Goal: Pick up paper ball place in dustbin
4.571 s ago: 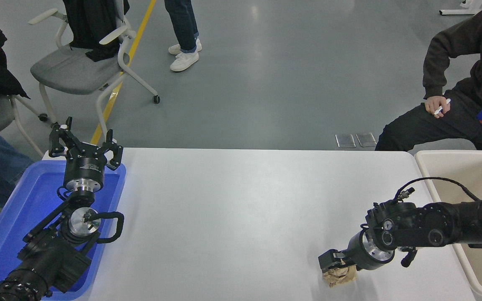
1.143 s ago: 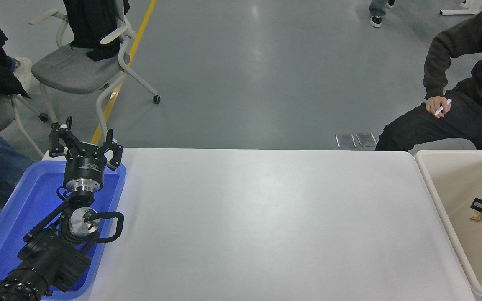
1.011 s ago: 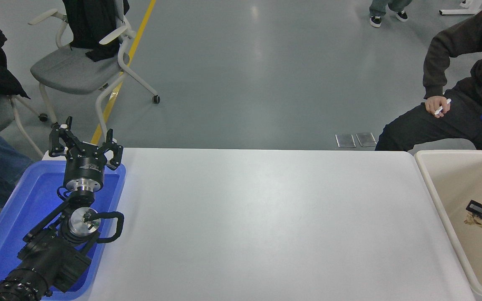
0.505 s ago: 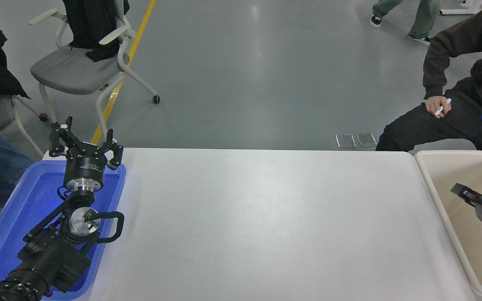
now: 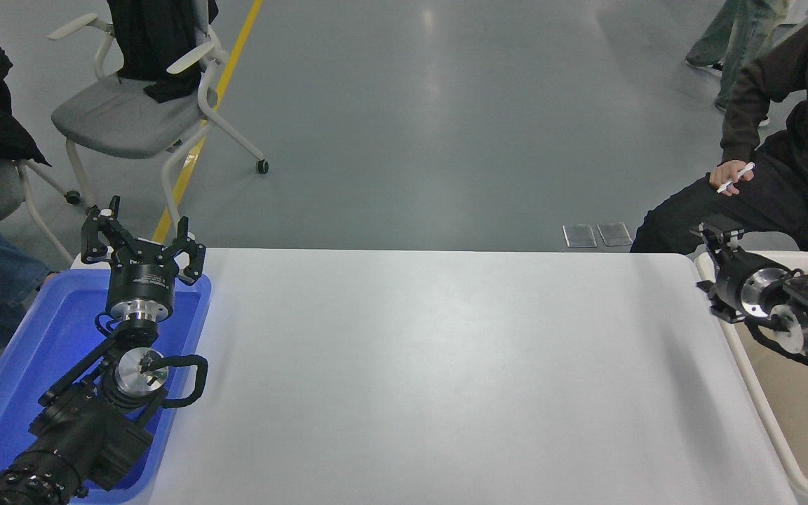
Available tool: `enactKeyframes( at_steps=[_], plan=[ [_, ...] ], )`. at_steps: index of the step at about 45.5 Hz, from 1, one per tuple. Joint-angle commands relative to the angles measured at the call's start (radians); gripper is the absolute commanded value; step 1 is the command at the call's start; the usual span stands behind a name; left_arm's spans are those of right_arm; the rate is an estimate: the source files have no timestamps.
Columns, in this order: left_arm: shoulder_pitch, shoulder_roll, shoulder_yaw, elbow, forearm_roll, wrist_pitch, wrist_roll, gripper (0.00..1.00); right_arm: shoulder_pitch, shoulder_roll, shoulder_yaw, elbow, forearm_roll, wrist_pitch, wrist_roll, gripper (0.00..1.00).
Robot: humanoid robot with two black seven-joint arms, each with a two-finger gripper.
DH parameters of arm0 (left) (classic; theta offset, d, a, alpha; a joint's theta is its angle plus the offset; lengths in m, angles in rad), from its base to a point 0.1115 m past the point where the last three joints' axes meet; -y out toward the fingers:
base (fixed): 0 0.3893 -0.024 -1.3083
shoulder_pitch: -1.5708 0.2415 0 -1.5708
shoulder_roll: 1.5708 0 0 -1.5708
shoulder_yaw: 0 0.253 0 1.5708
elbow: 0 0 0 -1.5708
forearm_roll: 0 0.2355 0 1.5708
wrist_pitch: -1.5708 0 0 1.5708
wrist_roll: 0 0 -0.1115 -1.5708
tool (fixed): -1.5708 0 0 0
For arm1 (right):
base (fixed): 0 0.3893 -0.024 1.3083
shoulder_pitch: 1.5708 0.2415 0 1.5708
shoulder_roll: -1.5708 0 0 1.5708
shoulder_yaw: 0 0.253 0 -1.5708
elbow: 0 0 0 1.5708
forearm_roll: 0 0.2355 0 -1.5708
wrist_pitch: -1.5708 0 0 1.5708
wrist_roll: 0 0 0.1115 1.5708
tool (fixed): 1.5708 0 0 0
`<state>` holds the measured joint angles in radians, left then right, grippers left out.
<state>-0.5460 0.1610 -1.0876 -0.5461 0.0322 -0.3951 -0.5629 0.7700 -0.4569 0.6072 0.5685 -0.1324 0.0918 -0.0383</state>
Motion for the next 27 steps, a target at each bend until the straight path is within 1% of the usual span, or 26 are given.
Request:
enactKeyframes(
  at_steps=[1,5,8,15,22,27],
  plan=[
    [0.000,0.000,0.000,0.000,0.000,-0.001,0.000,0.99,-0.020,0.102,0.183,0.031,0.408,0.103,0.000,1.00],
    [0.000,0.000,0.000,0.000,0.000,-0.001,0.000,0.99,-0.041,0.135,0.194,0.024,0.485,0.170,0.000,1.00],
    [0.000,0.000,0.000,0.000,0.000,-0.001,0.000,0.99,-0.069,0.164,0.201,0.021,0.516,0.229,0.000,1.00],
    [0.001,0.000,0.000,0.000,0.000,-0.001,0.000,0.99,-0.139,0.228,0.209,0.014,0.520,0.330,0.001,1.00],
    [0.000,0.000,0.000,0.000,0.000,-0.001,0.000,0.99,-0.195,0.257,0.221,0.013,0.520,0.353,0.003,1.00],
    [0.001,0.000,0.000,0.000,0.000,-0.001,0.000,0.99,-0.209,0.257,0.246,-0.007,0.522,0.373,0.003,1.00]
  ],
)
